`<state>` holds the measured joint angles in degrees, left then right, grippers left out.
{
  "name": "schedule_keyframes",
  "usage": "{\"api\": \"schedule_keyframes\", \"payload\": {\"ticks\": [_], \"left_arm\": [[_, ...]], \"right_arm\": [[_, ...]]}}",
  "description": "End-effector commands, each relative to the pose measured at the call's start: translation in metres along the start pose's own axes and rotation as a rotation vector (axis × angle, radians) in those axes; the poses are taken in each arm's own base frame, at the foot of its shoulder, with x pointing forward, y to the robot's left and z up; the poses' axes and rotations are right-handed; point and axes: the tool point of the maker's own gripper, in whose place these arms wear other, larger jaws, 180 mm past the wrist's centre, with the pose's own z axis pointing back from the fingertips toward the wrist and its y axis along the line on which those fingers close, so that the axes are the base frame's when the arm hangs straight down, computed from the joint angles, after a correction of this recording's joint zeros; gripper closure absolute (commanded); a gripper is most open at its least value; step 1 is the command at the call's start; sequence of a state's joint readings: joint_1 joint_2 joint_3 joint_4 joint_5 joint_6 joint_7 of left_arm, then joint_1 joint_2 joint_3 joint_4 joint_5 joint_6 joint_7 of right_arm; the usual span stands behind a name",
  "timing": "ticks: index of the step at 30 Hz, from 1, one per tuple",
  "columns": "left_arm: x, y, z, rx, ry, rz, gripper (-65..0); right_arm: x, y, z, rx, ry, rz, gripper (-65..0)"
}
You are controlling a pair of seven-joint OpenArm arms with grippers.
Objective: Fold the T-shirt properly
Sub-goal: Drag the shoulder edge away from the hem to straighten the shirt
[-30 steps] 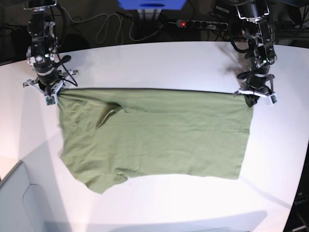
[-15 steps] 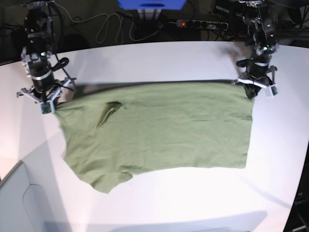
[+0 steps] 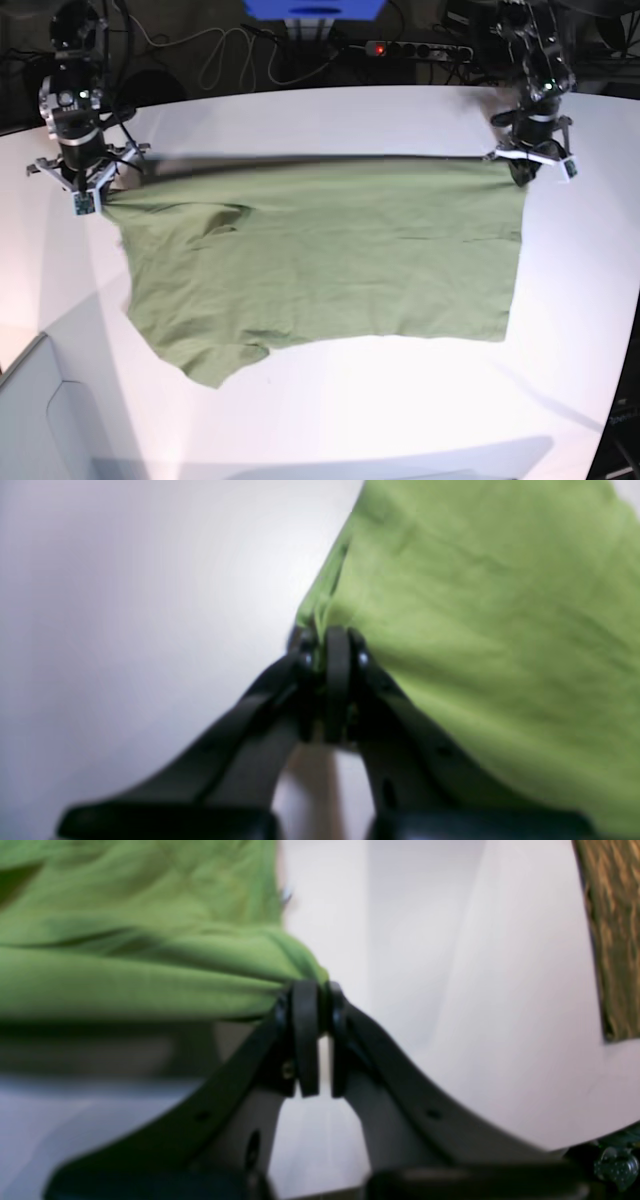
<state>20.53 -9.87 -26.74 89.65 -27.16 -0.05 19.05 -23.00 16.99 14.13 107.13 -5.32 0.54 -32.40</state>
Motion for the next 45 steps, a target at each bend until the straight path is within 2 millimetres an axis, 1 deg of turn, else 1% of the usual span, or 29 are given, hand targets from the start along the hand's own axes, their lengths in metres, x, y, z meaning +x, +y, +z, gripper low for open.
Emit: {"api": "schedule_keyframes", "payload": {"ticks": [1,7,11,13,19,21,22,23,27,30,36,40,42,43,45], "left_arm": [[0.011,0.003,0.004,0.005,-0.041,-0.011,0.0],[-0.009,0.014,0.017,0.026,0.01,-0.03,0.0],[-0.017,0.021,0.023,0.036,0.03,-0.042,0.0],[-0.021,0.023,0.025,0.04,0.043,-0.045,0.0],[-0.031,0.02,0.048,0.037,0.066,-0.065,0.0],[-0.034,0.018,0.054,0.037,0.067,-0.057,0.0],[-0.035,0.021,0.056,0.044,0.071,-0.057,0.0],[-0.035,0.022,0.057,0.049,0.068,-0.055,0.0],[-0.035,0.031,0.059,0.073,0.067,-0.05,0.0],[-0.035,0.032,0.059,0.075,0.068,-0.049,0.0],[-0.036,0.032,0.059,0.076,0.071,-0.051,0.0],[-0.036,0.032,0.059,0.076,0.074,-0.051,0.0],[-0.04,0.031,0.06,0.073,0.108,-0.055,0.0],[-0.043,0.03,0.06,0.071,0.133,-0.051,-1.4],[-0.041,0.032,0.061,0.079,0.139,-0.048,-7.6]], "right_arm": [[0.004,-0.006,0.004,-0.012,-0.022,0.022,-0.1],[-0.03,0.0,0.008,0.007,0.061,0.03,-0.1],[-0.045,0.0,0.005,0.01,0.1,0.026,-0.1],[-0.054,0.002,0.009,0.016,0.121,0.031,-0.1],[-0.057,0.002,0.011,0.018,0.127,0.037,-0.1],[-0.059,0.001,0.011,0.015,0.138,0.036,-0.1],[-0.062,0.001,0.012,0.015,0.147,0.037,-0.1],[-0.068,0.002,0.014,0.019,0.16,0.039,-0.1],[-0.073,0.004,0.017,0.025,0.173,0.042,-0.1],[-0.08,0.004,0.019,0.025,0.189,0.042,-0.1],[-0.08,0.004,0.02,0.025,0.189,0.04,-0.1],[-0.085,0.005,0.022,0.028,0.203,0.041,-0.1],[-0.085,0.007,0.024,0.04,0.202,0.048,-0.2],[-0.085,0.01,0.024,0.056,0.203,0.06,-1.0],[-0.085,0.014,0.024,0.078,0.201,0.072,-6.5]]}}
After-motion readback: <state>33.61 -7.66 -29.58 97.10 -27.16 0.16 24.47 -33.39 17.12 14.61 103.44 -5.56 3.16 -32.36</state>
